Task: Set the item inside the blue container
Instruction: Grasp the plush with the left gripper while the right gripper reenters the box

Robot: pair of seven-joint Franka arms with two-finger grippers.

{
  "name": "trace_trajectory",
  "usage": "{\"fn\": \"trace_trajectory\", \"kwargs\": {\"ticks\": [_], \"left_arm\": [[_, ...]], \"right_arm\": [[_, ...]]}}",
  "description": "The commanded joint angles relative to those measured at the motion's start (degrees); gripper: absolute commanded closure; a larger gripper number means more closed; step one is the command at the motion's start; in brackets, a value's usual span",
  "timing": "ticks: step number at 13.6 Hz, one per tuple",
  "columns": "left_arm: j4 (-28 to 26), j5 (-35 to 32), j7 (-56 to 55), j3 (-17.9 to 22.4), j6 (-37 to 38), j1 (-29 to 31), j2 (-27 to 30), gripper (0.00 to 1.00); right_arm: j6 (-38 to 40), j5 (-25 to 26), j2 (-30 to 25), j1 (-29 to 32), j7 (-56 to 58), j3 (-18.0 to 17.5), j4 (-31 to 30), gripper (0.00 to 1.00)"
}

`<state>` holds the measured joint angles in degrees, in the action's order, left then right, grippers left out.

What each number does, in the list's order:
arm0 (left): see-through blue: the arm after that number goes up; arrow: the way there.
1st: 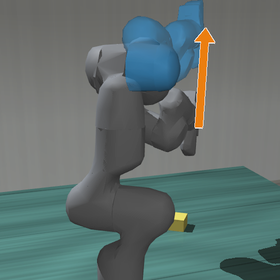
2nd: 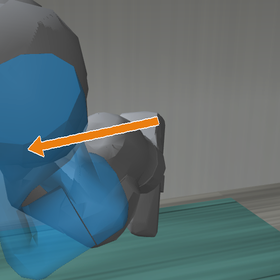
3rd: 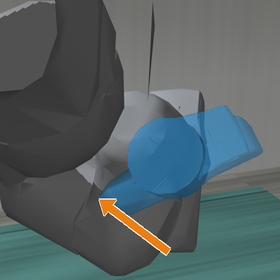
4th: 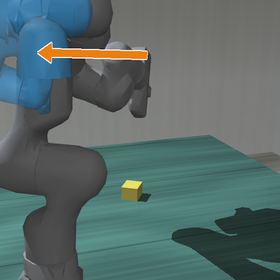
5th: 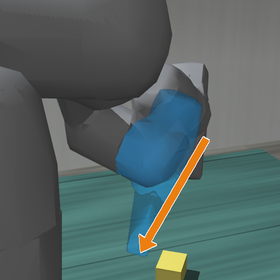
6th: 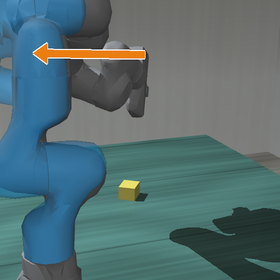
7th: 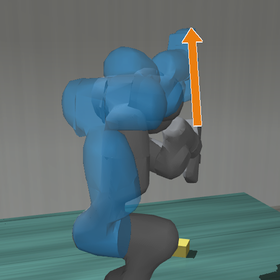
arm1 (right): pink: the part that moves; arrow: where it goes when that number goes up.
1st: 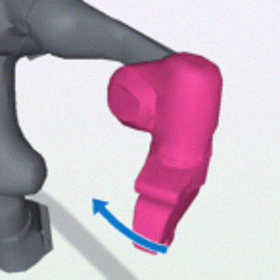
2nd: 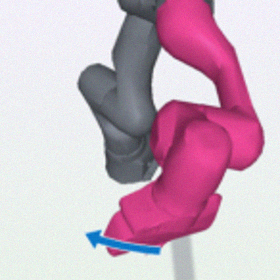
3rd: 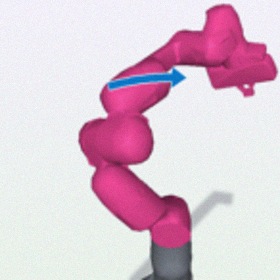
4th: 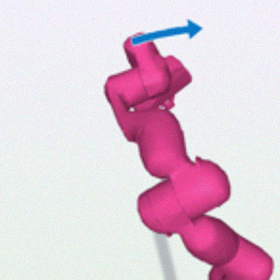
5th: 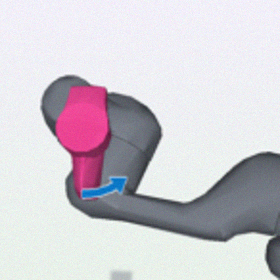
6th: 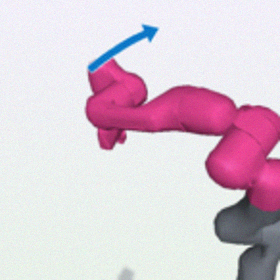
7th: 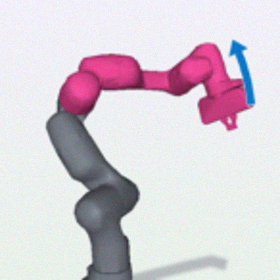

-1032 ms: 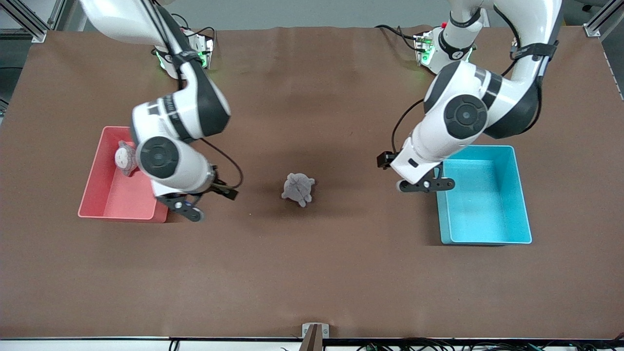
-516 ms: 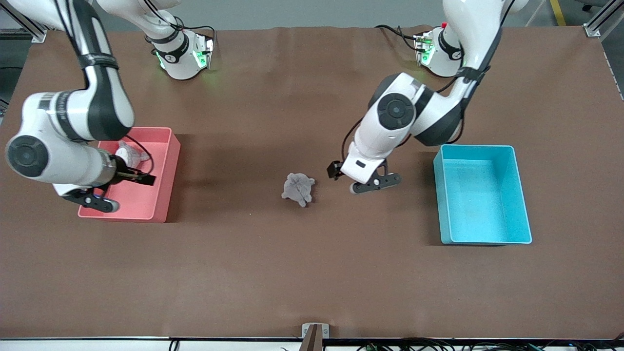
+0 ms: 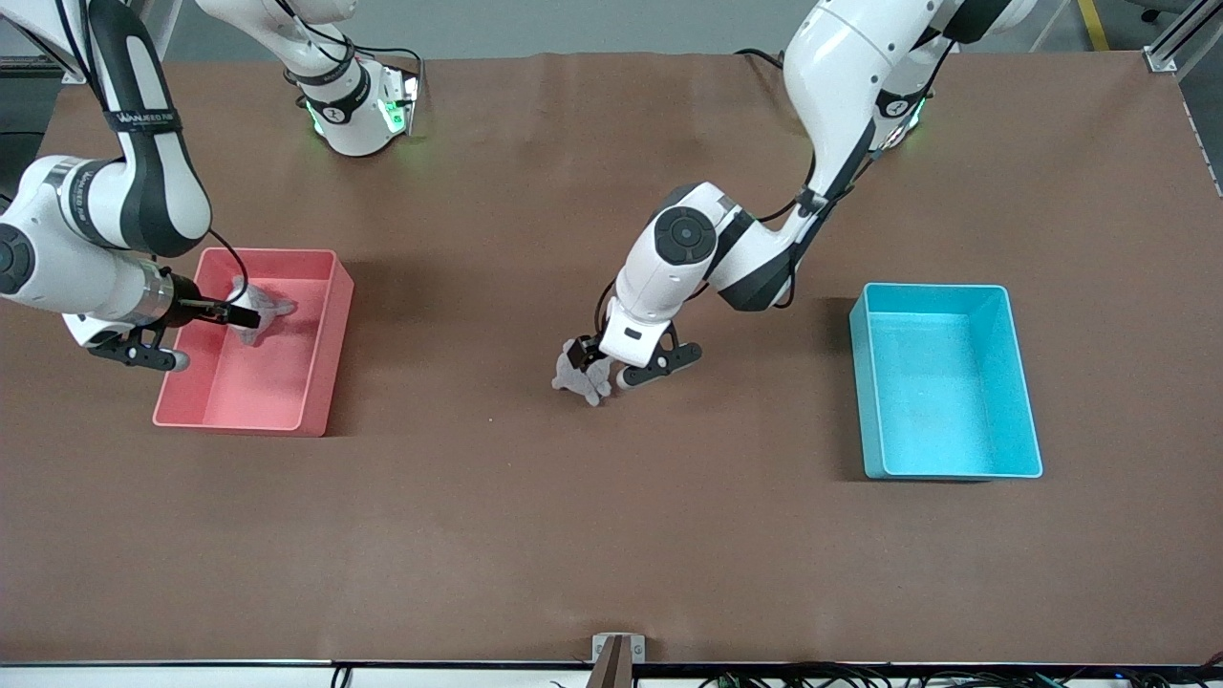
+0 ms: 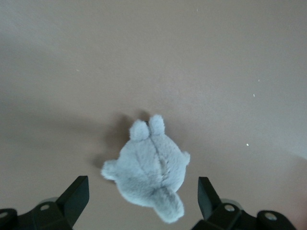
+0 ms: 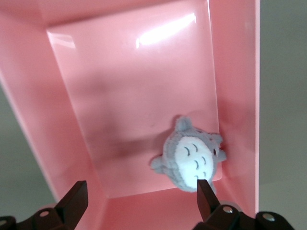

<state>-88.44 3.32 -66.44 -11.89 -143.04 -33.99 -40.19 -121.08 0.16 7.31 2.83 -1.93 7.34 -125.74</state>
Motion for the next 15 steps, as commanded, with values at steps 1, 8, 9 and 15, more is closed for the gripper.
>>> {"fn": "trace_trajectory", "kwargs": {"ticks": [1, 8, 9, 15], "left_arm": [[3.9, 1.3, -1.6, 0.3, -1.7, -1.0, -3.7, 0.00], [6.1, 3.2, -3.5, 0.3, -1.9, -2.6, -8.1, 0.00], [6.4, 3.3, -3.5, 0.2, -1.8, -2.8, -8.8, 0.00], [6.5, 3.2, -3.5, 0.3, -1.7, -3.8, -10.3, 0.01]], "right_arm": [[-6.9, 1.0, -3.2, 3.0, 4.1, -1.2, -7.5, 0.00], [-20.5, 1.0, -2.2, 6.3, 7.4, -1.2, -15.8, 0.03], [-20.9, 1.0, -1.6, 6.7, 7.4, -1.2, -15.9, 0.05], [-22.0, 1.0, 0.1, 6.8, 7.4, -1.2, -15.9, 0.10]]}}
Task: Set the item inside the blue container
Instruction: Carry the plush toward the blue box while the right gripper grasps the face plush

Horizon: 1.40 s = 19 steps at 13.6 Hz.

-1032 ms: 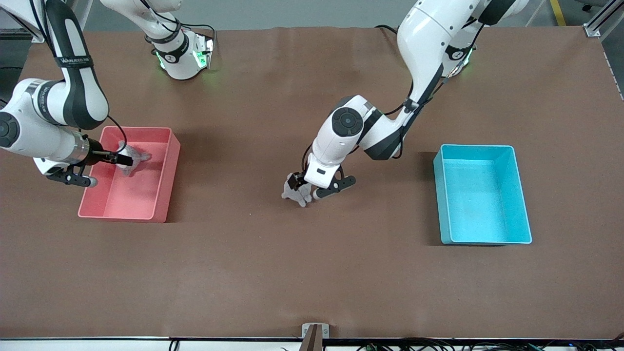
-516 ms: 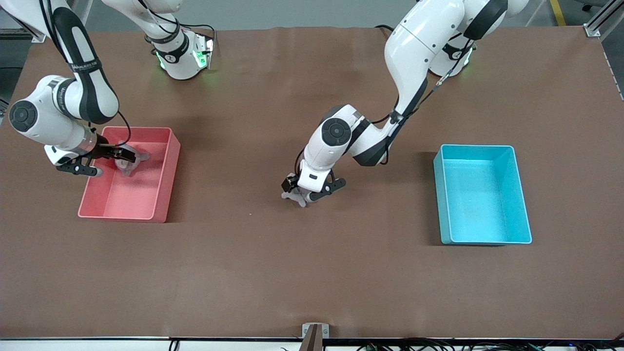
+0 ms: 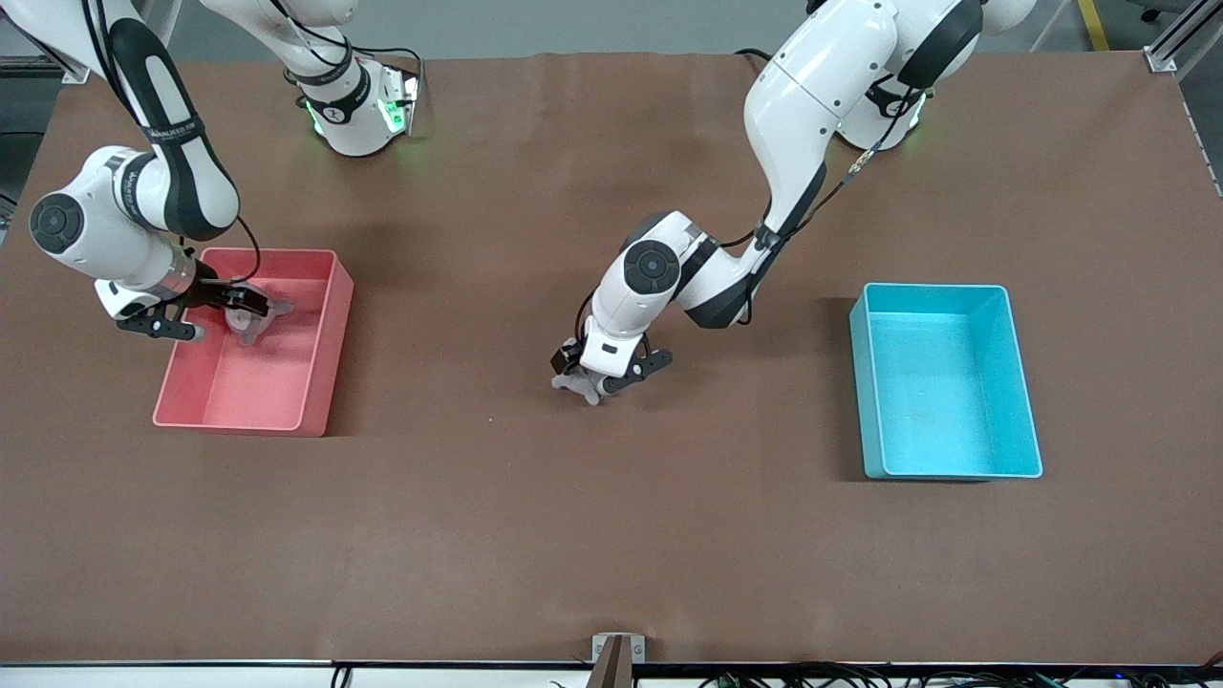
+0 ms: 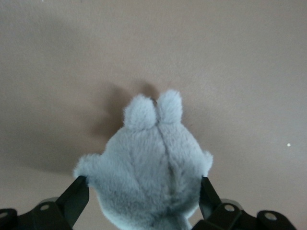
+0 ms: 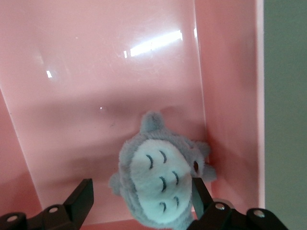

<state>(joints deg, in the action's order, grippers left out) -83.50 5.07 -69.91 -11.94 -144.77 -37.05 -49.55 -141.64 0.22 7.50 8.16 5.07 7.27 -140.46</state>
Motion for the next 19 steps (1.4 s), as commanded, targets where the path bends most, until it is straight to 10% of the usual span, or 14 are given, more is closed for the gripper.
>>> {"fn": "trace_trajectory", "kwargs": {"ticks": [1, 7, 11, 19], "left_arm": [[1.6, 1.5, 0.0, 0.3, 0.0, -1.0, -1.2, 0.13], [1.6, 0.8, 0.5, 0.5, -0.1, -1.0, -0.5, 0.74], [-1.4, 0.1, 0.7, 0.9, 0.9, 1.5, 6.9, 0.76], [-27.0, -0.7, 15.0, 0.9, 1.4, 15.6, 31.1, 0.79]], "right_arm": [[-1.6, 0.9, 0.3, 1.6, 0.4, -1.1, -1.1, 0.10], [-3.0, 0.9, 2.3, 1.7, 0.4, -1.1, -1.0, 0.17], [-2.9, 0.9, 2.7, 1.7, 0.3, -1.1, -1.0, 0.31], [-2.2, 0.9, 2.9, 1.7, -0.2, -1.1, -1.0, 0.81]]}}
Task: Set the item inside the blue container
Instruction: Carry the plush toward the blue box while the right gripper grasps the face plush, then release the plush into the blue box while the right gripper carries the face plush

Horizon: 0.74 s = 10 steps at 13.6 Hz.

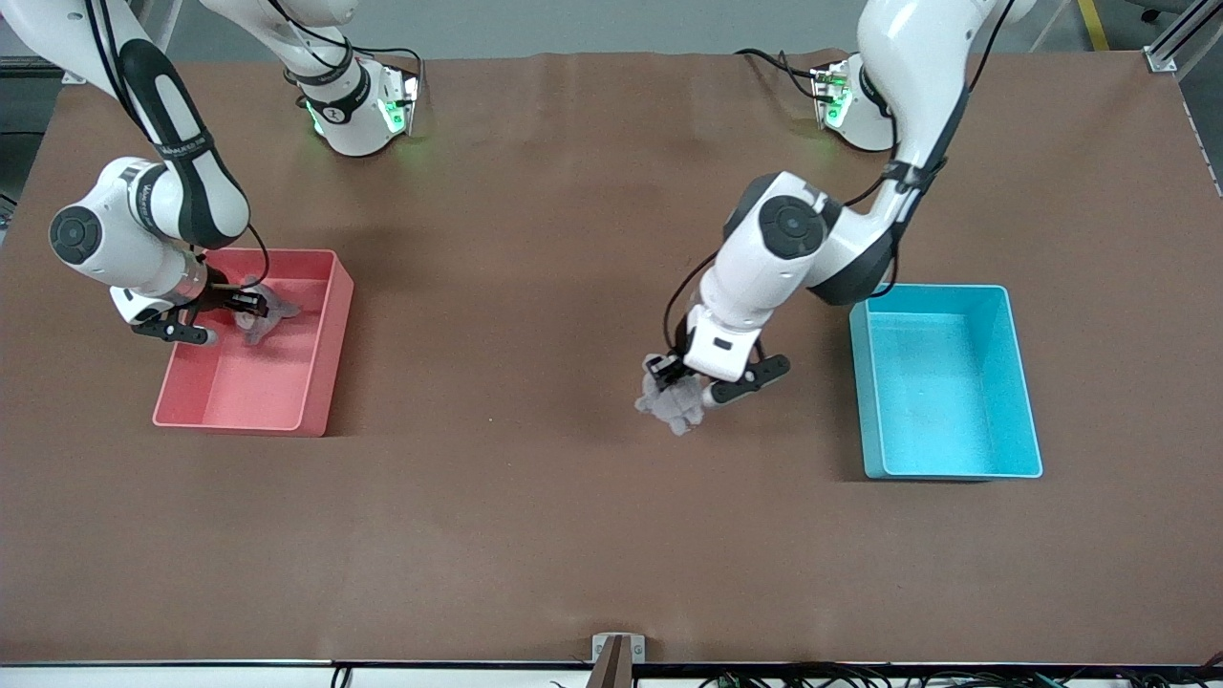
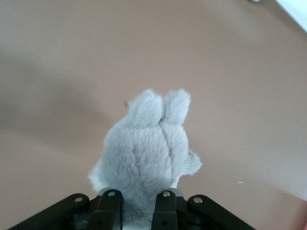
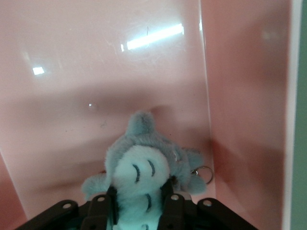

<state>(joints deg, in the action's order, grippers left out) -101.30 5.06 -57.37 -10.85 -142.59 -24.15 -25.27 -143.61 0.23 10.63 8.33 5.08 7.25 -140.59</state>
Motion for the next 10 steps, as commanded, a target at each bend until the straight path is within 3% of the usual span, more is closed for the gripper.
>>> {"fn": "trace_trajectory", "kwargs": {"ticks": [1, 3, 6, 10], "left_arm": [[-12.0, -1.9, 4.8, -0.3, -0.1, 5.4, 8.9, 0.79], [-12.3, -2.4, 11.8, -0.4, 6.8, 8.8, 10.3, 0.79], [-12.3, -2.6, 21.5, -0.4, 14.2, 13.2, 12.6, 0.79], [-11.7, -5.6, 37.1, -0.2, 22.1, 19.8, 14.2, 0.79]], "right_arm": [[-0.2, 0.9, -0.3, 1.5, -0.3, -1.1, -0.8, 0.85], [-0.1, 0.9, -0.3, 1.5, -0.4, -1.1, -0.7, 0.95], [2.6, 0.9, -1.0, 1.4, -0.4, -1.1, 0.5, 0.98], [22.9, 0.9, -1.9, 0.8, -0.6, -1.5, 14.8, 0.98]]}}
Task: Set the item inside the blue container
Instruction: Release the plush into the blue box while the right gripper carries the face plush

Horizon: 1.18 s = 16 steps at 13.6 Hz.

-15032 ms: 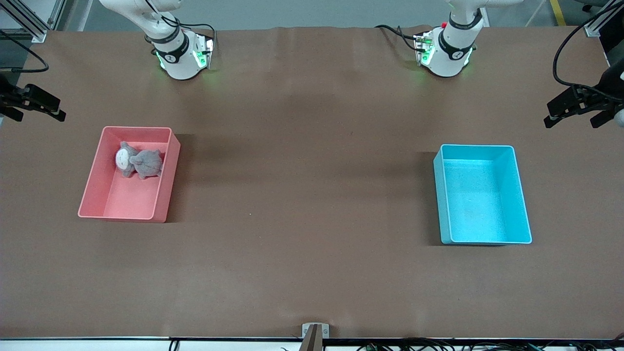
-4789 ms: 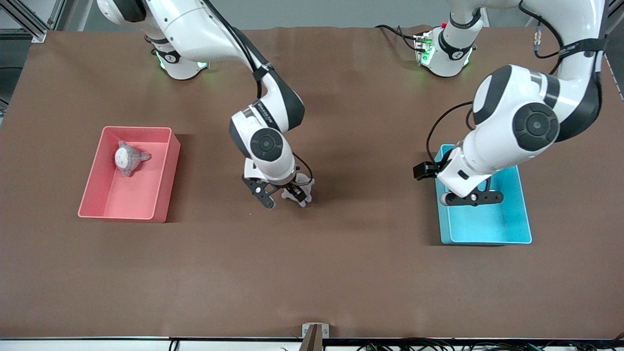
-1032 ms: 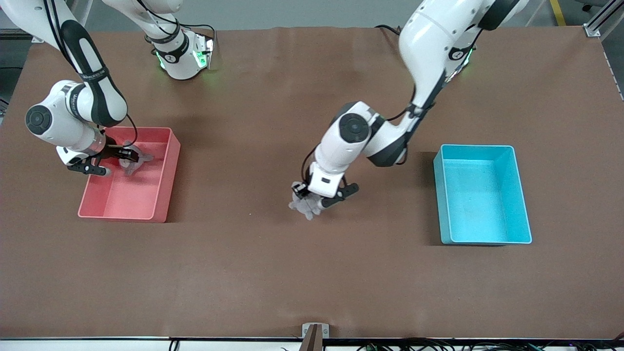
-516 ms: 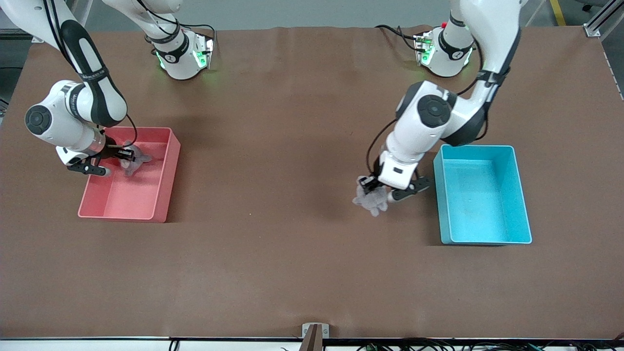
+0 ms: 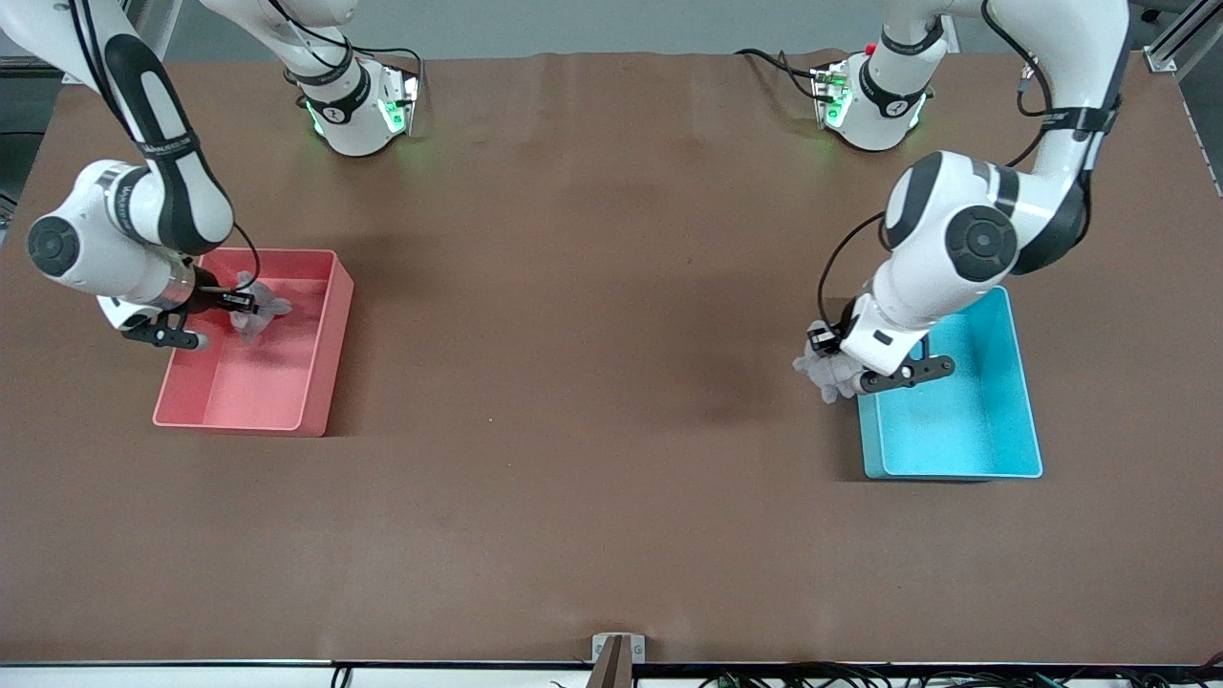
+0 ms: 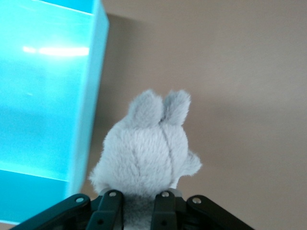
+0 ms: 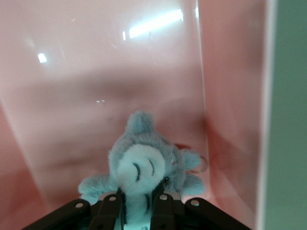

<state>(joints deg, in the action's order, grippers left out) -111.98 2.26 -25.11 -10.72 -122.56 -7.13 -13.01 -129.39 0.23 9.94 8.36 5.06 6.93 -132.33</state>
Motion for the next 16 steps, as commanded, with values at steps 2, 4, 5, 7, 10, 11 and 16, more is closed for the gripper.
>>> {"fn": "trace_trajectory", "kwargs": {"ticks": [2, 4, 5, 7, 10, 11, 16], "left_arm": [[-1.1, -6.3, 8.8, -0.4, 2.1, 5.4, 1.6, 0.78], [-0.6, -8.1, 12.6, -0.4, 2.2, 7.8, 0.8, 0.78], [0.1, -8.9, 14.4, -0.3, 2.2, 8.8, -0.5, 0.78], [1.2, -12.6, 16.3, -0.3, 2.1, 10.7, -2.5, 0.77], [1.2, -14.8, 16.9, -0.3, 2.1, 12.9, -5.0, 0.77], [1.2, -14.8, 16.9, -0.2, 2.1, 13.0, -5.9, 0.77], [1.0, -17.7, 16.9, -0.3, 1.2, 15.3, -10.0, 0.75]], "right_arm": [[16.7, 0.8, -1.1, -1.3, -3.7, -1.3, 13.0, 0.98], [21.3, 0.2, -1.1, -5.6, -11.6, -1.3, 16.6, 0.99], [22.4, 0.0, -1.1, -8.6, -16.1, -1.3, 17.7, 1.00], [22.9, -0.6, -0.9, -15.0, -27.3, -1.4, 19.6, 1.00], [21.4, -8.4, 0.5, -24.7, -42.2, -1.3, 22.6, 1.00], [19.3, -8.7, 2.2, -27.8, -47.9, -1.4, 24.0, 1.00], [10.0, -8.8, 16.3, -43.8, -75.8, -1.3, 35.6, 1.00]]}}
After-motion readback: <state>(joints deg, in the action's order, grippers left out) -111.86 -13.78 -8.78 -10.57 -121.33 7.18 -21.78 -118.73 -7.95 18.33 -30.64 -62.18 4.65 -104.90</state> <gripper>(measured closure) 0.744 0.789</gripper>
